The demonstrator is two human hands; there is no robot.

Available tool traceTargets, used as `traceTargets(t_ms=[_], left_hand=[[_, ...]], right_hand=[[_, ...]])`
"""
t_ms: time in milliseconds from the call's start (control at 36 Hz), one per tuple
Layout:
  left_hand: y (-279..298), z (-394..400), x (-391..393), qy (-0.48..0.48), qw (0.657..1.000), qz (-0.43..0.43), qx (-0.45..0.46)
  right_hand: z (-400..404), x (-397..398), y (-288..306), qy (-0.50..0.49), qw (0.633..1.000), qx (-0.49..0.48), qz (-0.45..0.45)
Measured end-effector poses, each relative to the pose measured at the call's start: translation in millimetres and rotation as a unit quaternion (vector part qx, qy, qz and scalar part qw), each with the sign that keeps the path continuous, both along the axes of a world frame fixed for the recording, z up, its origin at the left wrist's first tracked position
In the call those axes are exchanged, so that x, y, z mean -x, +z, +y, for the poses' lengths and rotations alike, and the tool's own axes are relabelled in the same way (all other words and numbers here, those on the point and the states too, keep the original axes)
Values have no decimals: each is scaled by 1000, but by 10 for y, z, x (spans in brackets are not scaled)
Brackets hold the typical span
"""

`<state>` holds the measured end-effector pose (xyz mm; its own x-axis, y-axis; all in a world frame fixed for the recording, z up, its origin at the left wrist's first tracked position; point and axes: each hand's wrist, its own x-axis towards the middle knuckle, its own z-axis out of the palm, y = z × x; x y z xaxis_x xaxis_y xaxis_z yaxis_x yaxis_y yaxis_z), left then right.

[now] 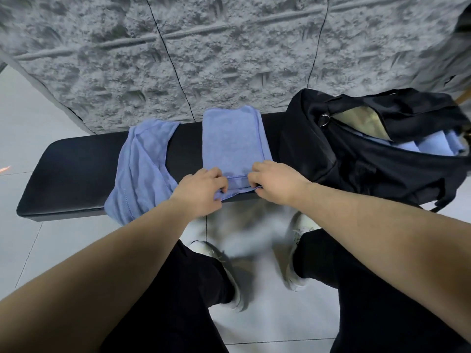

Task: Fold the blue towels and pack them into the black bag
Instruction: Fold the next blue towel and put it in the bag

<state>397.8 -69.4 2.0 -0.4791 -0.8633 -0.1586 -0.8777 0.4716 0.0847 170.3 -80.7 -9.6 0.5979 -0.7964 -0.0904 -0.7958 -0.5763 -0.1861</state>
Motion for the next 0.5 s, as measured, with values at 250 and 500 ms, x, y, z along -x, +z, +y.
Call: traceTargets(t_ms=[250, 500], left_hand=[[33, -22, 17, -20, 997, 36, 65], [50, -19, -61, 176, 943, 244, -142]], right_hand=[[13, 34, 76, 3, 999, -42, -11], [-1, 107, 151, -75, 990, -99, -64]])
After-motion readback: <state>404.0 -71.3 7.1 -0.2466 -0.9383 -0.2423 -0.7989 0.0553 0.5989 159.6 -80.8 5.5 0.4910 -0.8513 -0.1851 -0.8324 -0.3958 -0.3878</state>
